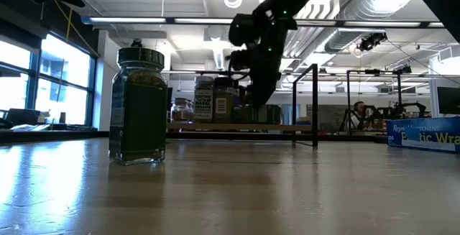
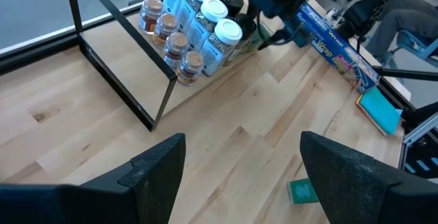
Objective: Shelf spices
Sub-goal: Put the top green seasoning bottle on the shelf aligned with the other green seasoning bottle
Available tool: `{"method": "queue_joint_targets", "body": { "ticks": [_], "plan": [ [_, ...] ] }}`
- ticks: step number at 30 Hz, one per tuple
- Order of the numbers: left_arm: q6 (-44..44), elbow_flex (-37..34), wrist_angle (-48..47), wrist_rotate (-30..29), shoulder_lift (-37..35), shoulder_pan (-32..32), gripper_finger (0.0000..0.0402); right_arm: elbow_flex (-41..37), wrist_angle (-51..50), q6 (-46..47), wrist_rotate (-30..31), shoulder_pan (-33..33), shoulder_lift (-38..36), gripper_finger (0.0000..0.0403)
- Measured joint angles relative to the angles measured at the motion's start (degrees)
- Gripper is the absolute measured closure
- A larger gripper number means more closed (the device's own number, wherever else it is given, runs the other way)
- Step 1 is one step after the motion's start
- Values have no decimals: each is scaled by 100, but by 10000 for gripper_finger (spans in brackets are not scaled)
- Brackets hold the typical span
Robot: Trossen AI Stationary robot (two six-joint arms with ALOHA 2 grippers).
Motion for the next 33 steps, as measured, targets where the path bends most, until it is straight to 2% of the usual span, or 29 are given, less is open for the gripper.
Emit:
{"method": "queue_joint_targets", "body": {
  "ticks": [7, 13, 17, 24, 28, 33],
  "plan": [
    [-104, 0, 0, -2, 0, 2, 119, 0, -55, 235, 22, 22, 255, 134],
    [-103, 0, -1, -39, 0, 2, 119, 2, -285, 659, 20, 38, 255, 221],
    [-47, 0, -1, -121, 0, 1, 119, -4, -570, 964, 19, 122, 77, 221],
    [140, 0, 369, 19, -7, 2, 119, -4, -576, 1620, -50, 610, -852, 221],
    [347, 0, 1031, 357, -9, 2, 119, -4, 148, 2321, -226, 1016, -1528, 221],
    [635, -167, 2513, 931, 44, -13, 119, -2, 2116, 3156, -329, 1508, -1890, 221]
  ]
}}
